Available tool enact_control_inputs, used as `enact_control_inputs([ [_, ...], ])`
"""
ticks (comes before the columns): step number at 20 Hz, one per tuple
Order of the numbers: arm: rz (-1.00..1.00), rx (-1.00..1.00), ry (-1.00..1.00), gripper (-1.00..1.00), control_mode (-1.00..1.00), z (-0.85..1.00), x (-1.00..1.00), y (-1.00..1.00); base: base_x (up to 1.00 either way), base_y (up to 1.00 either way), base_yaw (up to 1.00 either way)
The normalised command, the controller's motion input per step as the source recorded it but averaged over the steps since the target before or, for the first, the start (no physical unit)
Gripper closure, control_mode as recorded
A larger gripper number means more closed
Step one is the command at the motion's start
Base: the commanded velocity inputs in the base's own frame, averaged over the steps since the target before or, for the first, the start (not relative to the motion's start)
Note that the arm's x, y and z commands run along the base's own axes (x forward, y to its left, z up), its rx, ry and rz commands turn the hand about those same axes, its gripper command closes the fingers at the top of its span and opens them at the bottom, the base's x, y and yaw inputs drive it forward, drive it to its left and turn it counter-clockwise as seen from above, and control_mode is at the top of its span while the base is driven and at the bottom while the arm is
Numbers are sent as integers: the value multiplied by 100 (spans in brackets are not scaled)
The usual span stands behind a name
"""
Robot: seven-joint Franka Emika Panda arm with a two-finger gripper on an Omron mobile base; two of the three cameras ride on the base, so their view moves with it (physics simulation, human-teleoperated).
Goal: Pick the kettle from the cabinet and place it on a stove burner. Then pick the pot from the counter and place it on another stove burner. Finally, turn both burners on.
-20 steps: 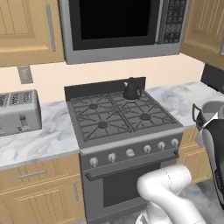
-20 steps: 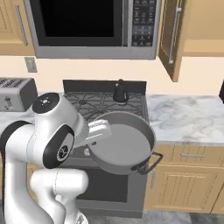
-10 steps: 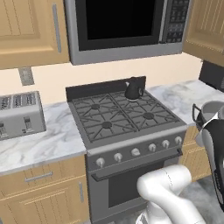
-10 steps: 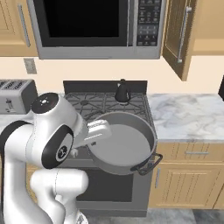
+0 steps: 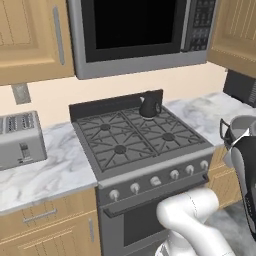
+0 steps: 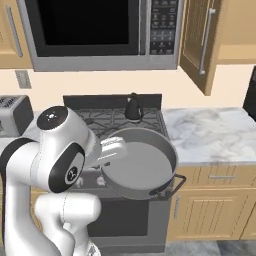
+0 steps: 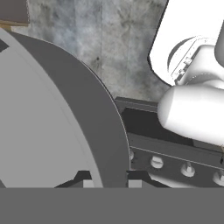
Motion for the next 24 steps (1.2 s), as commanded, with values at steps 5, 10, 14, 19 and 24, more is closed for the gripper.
enact_control_inputs([
  [5,0,0,0,100,100,0,0,0,26,6,-13],
  [10,0,0,0,100,100,0,0,0,23,14,-13],
  [14,0,0,0,100,100,0,0,0,25,33,-11],
  [19,0,0,0,100,100,0,0,0,29,39,-6],
  [24,0,0,0,100,100,0,0,0,28,44,0],
])
